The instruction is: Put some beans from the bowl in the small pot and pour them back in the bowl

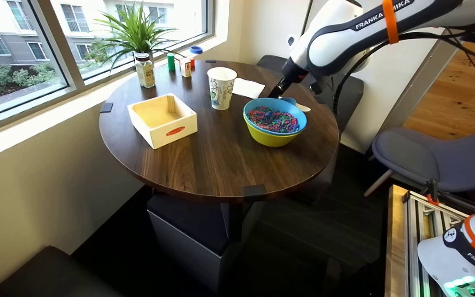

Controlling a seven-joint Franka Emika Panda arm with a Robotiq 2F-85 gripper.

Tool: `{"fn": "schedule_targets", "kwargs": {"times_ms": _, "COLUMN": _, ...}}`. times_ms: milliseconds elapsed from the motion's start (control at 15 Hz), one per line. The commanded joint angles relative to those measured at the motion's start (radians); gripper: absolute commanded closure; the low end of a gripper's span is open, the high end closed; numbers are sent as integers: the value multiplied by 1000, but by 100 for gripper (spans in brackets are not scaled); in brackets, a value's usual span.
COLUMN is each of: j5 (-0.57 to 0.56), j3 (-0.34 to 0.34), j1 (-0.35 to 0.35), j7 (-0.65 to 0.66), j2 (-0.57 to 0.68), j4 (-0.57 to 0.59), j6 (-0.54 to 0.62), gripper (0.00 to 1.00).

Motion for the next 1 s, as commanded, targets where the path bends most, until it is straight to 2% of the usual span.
{"fn": "schedule_targets", "kwargs": {"times_ms": 0, "j5": 14, "j3": 35, "j1": -31, "j7": -38, "j2": 27, "j4": 38, "j6": -53, "gripper": 52}}
{"fn": "schedule_targets", "kwargs": {"times_ms": 67, "j5": 12, "j3": 38, "j1": -34, "j7": -39, "j2": 29, "j4": 40, "j6": -56, "gripper": 62}}
{"fn": "schedule_targets", "kwargs": {"times_ms": 200, "j5": 8, "j3": 44, "j1": -38, "j7": -40, "j2": 33, "j4": 46, "j6": -57, "gripper": 67}}
{"fn": "schedule_targets", "kwargs": {"times_ms": 267, "j5": 7, "j3": 46, "j1": -39, "j7": -41, "j2": 34, "j4": 49, "j6": -57, "gripper": 73}}
{"fn": "schedule_targets", "kwargs": {"times_ms": 333, "j5": 5, "j3": 47, "j1": -40, "j7": -41, "j2": 36, "j4": 51, "j6": -57, "gripper": 70}}
{"fn": "schedule_targets", "kwargs": {"times_ms": 533, "j5": 0, "j3": 48, "j1": -41, "j7": -37, "j2": 39, "j4": 56, "j6": -55, "gripper": 75}}
{"fn": "schedule_targets", "kwargs": {"times_ms": 667, "j5": 0, "j3": 49, "j1": -43, "j7": -38, "j2": 40, "j4": 56, "j6": -52, "gripper": 80}}
{"fn": "schedule_targets", "kwargs": {"times_ms": 800, "j5": 5, "j3": 51, "j1": -44, "j7": -39, "j2": 39, "j4": 57, "j6": -47, "gripper": 94}}
{"fn": "schedule_targets", "kwargs": {"times_ms": 933, "j5": 10, "j3": 52, "j1": -46, "j7": -37, "j2": 34, "j4": 59, "j6": -45, "gripper": 94}}
